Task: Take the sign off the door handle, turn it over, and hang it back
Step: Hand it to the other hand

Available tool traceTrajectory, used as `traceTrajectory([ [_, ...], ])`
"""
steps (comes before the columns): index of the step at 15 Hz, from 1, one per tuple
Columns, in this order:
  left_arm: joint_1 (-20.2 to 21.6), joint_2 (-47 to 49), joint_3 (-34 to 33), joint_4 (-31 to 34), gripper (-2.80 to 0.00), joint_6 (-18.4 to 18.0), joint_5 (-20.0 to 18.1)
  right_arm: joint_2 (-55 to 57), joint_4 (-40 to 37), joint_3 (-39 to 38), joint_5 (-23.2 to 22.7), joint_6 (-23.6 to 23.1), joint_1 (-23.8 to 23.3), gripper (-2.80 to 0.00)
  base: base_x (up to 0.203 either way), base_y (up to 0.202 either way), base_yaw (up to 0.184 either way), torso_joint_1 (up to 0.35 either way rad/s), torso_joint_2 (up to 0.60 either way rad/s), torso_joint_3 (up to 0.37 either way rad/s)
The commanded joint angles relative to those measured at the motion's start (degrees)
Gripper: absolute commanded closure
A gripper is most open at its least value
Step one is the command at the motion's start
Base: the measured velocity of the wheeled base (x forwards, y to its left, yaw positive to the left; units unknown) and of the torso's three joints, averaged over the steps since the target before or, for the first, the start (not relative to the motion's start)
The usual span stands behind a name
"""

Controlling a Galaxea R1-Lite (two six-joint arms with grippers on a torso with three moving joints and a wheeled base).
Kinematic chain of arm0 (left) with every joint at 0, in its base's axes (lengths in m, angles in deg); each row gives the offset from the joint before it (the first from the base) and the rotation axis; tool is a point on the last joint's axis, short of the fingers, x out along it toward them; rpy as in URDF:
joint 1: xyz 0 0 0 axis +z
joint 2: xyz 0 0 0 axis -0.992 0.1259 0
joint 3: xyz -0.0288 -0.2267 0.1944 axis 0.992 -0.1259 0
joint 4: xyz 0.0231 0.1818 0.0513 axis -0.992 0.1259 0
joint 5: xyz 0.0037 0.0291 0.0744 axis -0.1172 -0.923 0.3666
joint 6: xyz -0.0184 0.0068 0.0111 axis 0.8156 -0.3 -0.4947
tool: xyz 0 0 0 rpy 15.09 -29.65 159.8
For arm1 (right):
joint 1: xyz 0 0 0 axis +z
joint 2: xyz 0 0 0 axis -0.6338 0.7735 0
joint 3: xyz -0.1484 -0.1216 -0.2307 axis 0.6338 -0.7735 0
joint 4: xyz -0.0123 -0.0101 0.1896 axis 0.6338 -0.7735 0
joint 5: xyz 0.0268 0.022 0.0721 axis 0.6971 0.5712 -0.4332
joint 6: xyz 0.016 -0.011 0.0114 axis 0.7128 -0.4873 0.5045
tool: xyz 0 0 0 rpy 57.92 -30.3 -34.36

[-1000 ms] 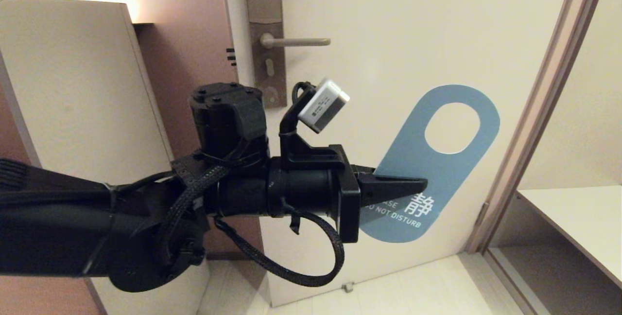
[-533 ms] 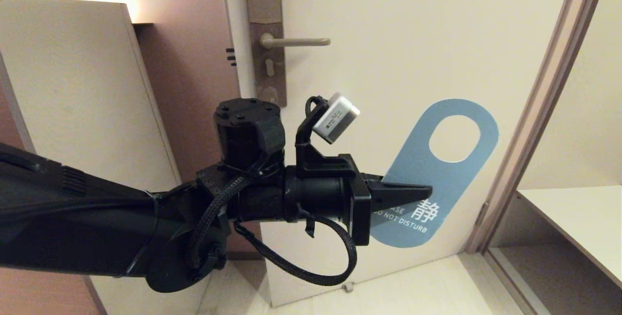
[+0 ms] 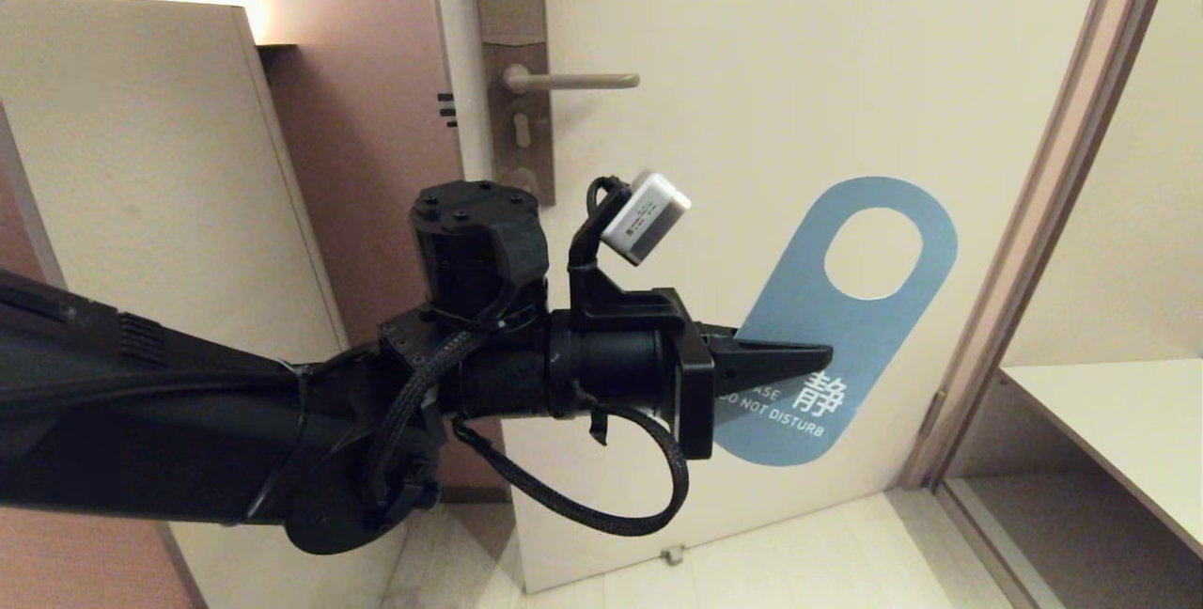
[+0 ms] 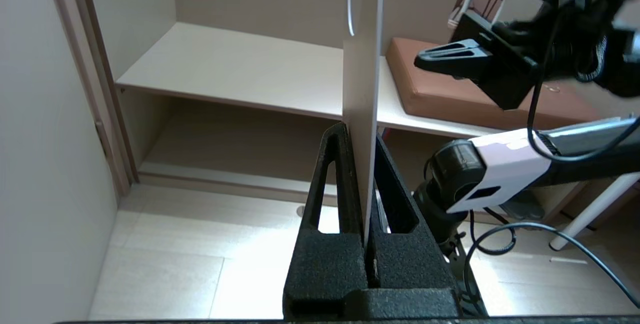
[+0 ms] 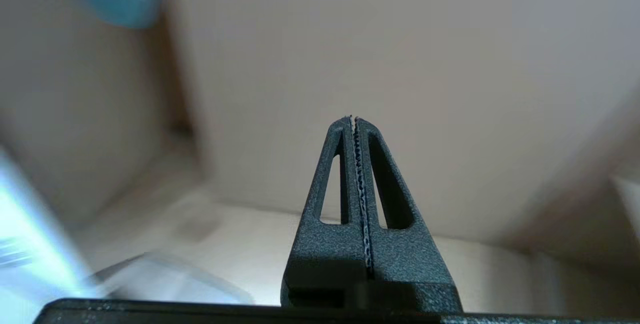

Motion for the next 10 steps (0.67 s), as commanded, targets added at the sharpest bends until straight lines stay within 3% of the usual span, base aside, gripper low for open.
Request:
traceTrajectory([
  [1, 0.0, 0.2, 0.8, -0.4, 0.0, 0.5, -0.2, 9.5, -0.1, 3.5, -11.5, 0.0, 0.2, 0.0, 0.0, 0.0, 0.0, 0.0, 0.0, 0.0],
  [2, 0.0, 0.3, 1.4, -0.4, 0.0, 1.1, -0.2, 11.9, -0.1, 4.7, -15.8, 0.0, 0.5, 0.0, 0.0, 0.0, 0.0, 0.0, 0.0, 0.0],
  [4, 0.0, 1.1, 2.4, -0.5, 0.0, 1.3, -0.2, 15.2, -0.3, 5.9, -19.3, 0.0, 3.5, 0.0, 0.0, 0.0, 0.0, 0.0, 0.0, 0.0],
  [7, -0.3, 3.4, 4.5, -3.2, 0.0, 2.0, -0.2, 18.4, -0.4, 6.0, -19.8, 0.3, 10.5, 0.0, 0.0, 0.0, 0.0, 0.0, 0.0, 0.0],
  [10, -1.0, 6.0, 5.3, -6.5, 0.0, 3.2, -0.1, 21.8, 0.0, 6.4, -19.8, 1.7, 11.5, 0.0, 0.0, 0.0, 0.0, 0.0, 0.0, 0.0],
])
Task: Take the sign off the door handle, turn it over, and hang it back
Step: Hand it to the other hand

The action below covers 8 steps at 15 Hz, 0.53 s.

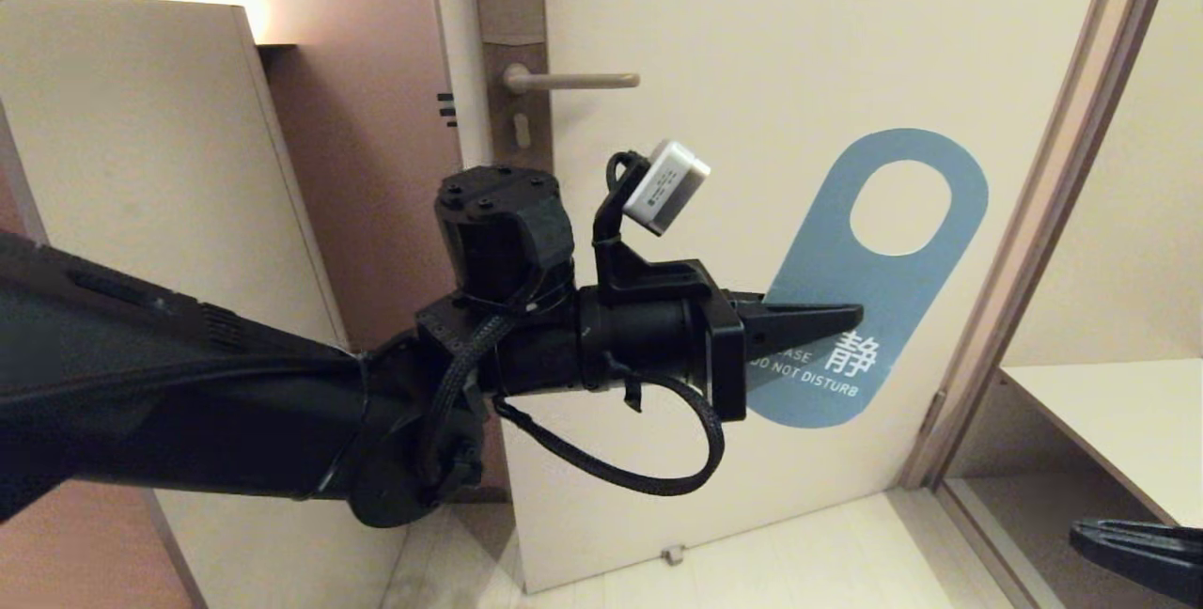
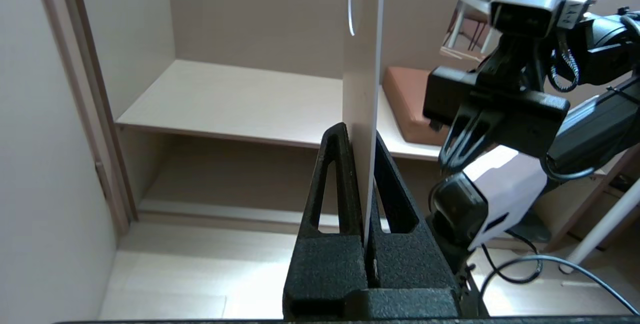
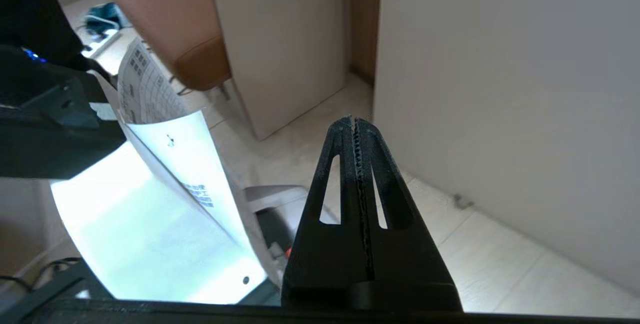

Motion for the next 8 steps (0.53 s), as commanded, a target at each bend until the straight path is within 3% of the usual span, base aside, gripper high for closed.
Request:
traceTrajectory([
  [1, -0.6, 2.6, 0.4, -2.0, 0.0, 0.8, -0.1, 3.8, 0.1, 0.6, -0.2, 1.1, 0.4, 0.0, 0.0, 0.0, 0.0, 0.0, 0.0, 0.0],
  [8, -1.0, 4.2, 2.9, -3.5, 0.0, 4.7, 0.2, 8.1, 0.3, 2.3, 0.2, 2.2, 0.4, 0.0, 0.0, 0.0, 0.0, 0.0, 0.0, 0.0],
])
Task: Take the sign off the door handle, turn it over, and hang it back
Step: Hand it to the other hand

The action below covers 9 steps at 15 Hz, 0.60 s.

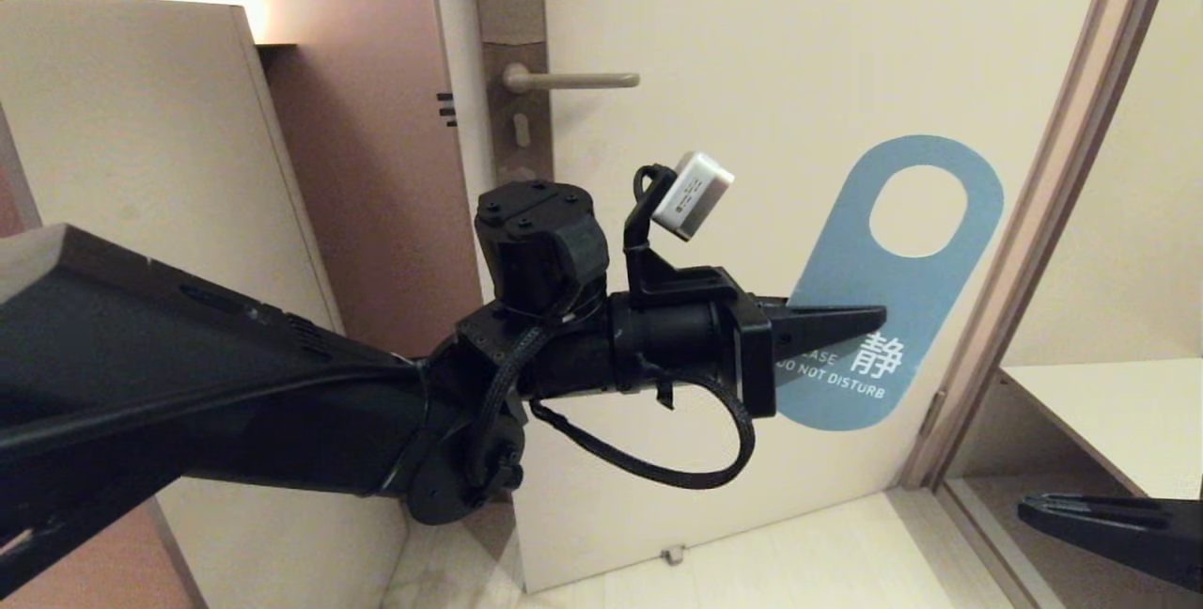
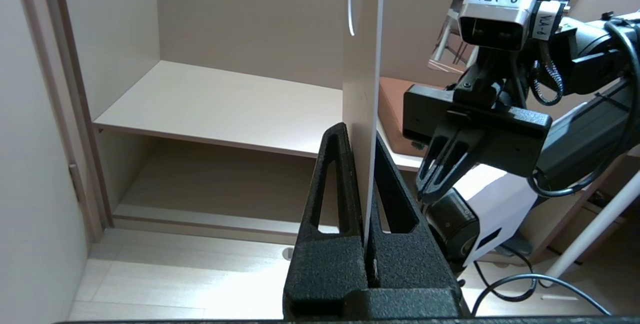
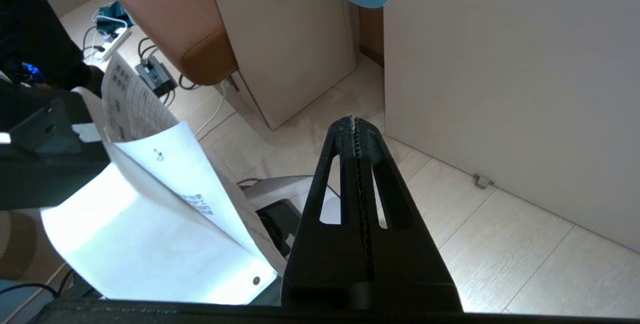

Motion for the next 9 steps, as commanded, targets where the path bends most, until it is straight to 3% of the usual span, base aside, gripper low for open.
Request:
traceTrajectory([
  [1, 0.0, 0.3, 0.1, -0.3, 0.0, 0.2, -0.2, 2.3, 0.6, 0.7, -0.2, 0.0, 0.0, 0.0, 0.0, 0.0, 0.0, 0.0, 0.0, 0.0],
  [2, 0.0, 0.3, 0.1, -0.3, 0.0, 0.2, -0.3, 3.0, 2.0, 0.8, -0.1, 0.0, 0.0, 0.0, 0.0, 0.0, 0.0, 0.0, 0.0, 0.0],
  [3, 0.0, 0.4, 0.1, -0.3, 0.0, 0.2, -0.2, 3.6, 3.3, 0.8, 0.2, 0.0, -0.1, -2.8, 0.0, 0.0, 0.0, 0.0, 0.0, 0.0],
  [9, -0.2, 0.5, 0.2, -0.4, 0.0, 0.9, -0.3, 4.1, 6.5, 0.4, 2.6, -0.9, 0.0, -2.8, 0.0, 0.0, 0.0, 0.0, 0.0, 0.0],
])
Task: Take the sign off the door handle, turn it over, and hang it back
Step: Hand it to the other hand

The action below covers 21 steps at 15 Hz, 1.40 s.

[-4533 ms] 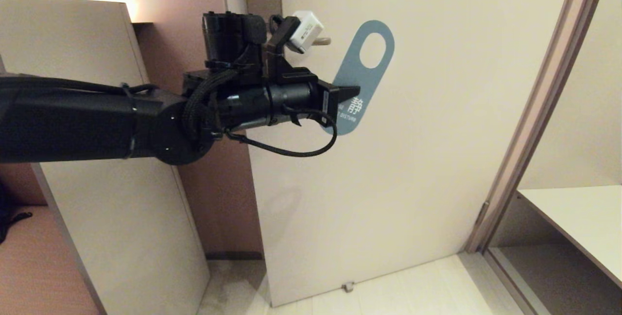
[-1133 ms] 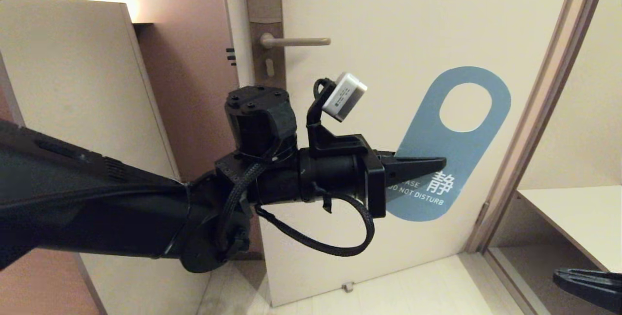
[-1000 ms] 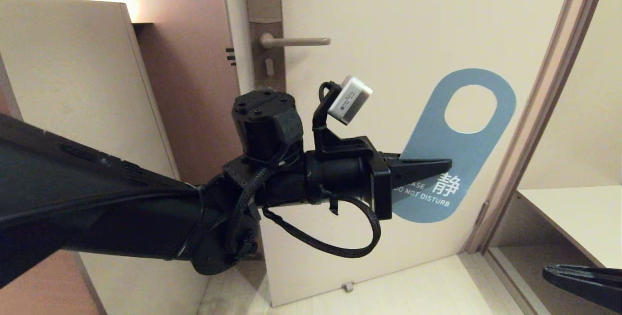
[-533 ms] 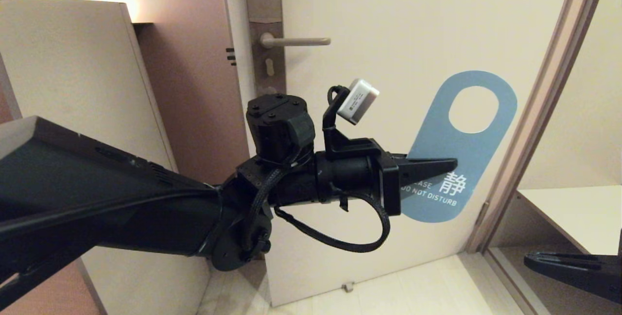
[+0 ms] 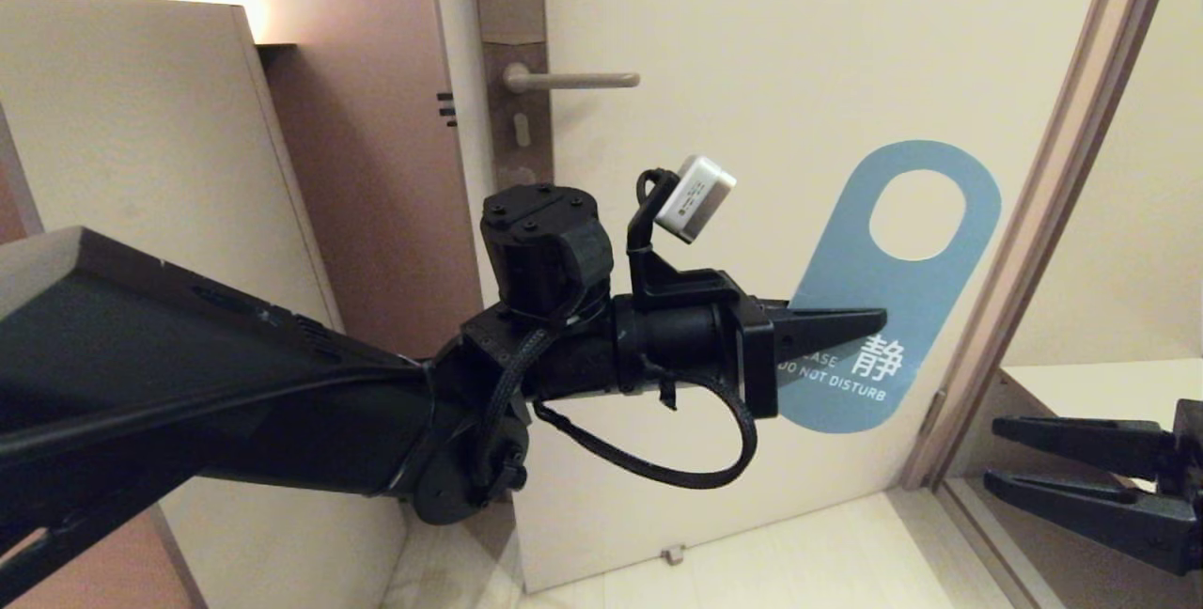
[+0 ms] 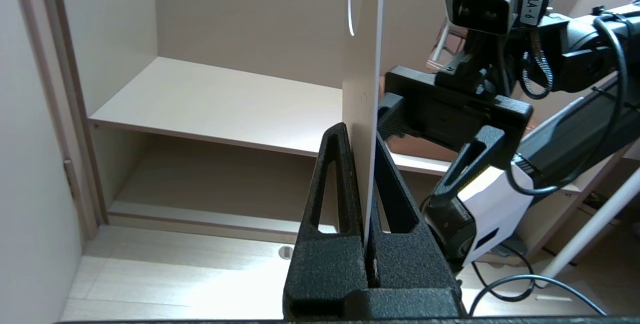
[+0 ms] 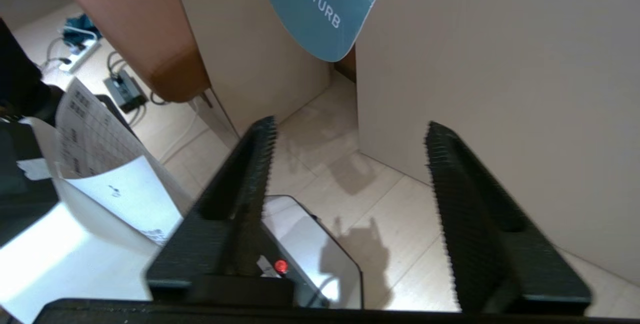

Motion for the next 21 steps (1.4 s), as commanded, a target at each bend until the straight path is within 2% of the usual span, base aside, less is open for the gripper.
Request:
traceTrajectory([
  [1, 0.0, 0.0, 0.0, -0.4, 0.0, 0.2, -0.2, 0.3, 0.0, 0.0, -0.3, -1.1, 0.0, -2.8, 0.0, 0.0, 0.0, 0.0, 0.0, 0.0],
  [10, -0.5, 0.0, -0.4, -2.4, 0.0, 0.3, -0.2, 2.8, 0.1, 0.4, -0.8, -8.0, 1.1, -2.8, 0.0, 0.0, 0.0, 0.0, 0.0, 0.0],
  [13, -1.5, 0.6, 0.0, -2.6, 0.0, 0.7, 0.0, 5.0, 4.3, 0.6, -0.8, -7.9, 2.4, -2.8, 0.0, 0.0, 0.0, 0.0, 0.0, 0.0],
  [16, -2.4, 2.5, 2.5, -6.7, 0.0, 3.7, 5.4, 7.6, 9.0, 0.6, -0.7, -7.8, 2.4, -2.8, 0.0, 0.0, 0.0, 0.0, 0.0, 0.0],
  [17, -2.8, 2.8, 2.5, -8.3, 0.0, 4.7, 6.1, 8.2, 9.8, 0.7, -0.7, -7.8, 2.6, -2.8, 0.0, 0.0, 0.0, 0.0, 0.0, 0.0],
  [21, -3.4, 3.2, 2.4, -8.9, 0.0, 5.1, 6.2, 10.9, 13.9, 1.9, -0.8, -7.6, 3.1, -2.8, 0.0, 0.0, 0.0, 0.0, 0.0, 0.0],
])
